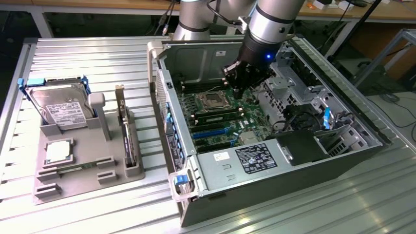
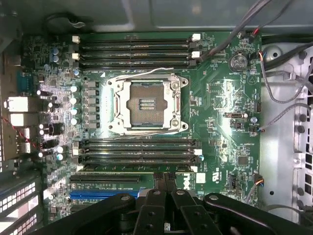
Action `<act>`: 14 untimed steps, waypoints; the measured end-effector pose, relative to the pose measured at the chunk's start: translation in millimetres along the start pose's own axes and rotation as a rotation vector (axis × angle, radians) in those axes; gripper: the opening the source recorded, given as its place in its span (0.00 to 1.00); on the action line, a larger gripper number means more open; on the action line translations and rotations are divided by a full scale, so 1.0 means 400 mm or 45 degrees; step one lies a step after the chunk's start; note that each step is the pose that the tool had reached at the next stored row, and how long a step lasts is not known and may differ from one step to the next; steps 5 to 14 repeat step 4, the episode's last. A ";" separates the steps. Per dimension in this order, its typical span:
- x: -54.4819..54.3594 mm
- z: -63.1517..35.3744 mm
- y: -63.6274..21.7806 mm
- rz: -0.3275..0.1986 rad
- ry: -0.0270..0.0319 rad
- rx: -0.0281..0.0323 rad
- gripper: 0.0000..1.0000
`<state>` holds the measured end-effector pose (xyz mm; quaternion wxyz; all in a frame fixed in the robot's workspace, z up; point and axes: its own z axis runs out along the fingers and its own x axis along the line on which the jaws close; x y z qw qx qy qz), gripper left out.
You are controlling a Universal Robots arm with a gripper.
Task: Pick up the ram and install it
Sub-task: 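Press down the ram until it locks into place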
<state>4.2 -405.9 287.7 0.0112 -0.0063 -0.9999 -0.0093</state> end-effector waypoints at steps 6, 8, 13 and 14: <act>0.000 0.000 0.000 0.000 0.0000 0.0000 0.11; 0.000 0.000 0.000 0.000 0.0000 0.0000 0.11; 0.000 0.000 0.000 0.000 0.0000 0.0000 0.11; 0.000 0.000 0.000 0.000 0.0000 0.0000 0.11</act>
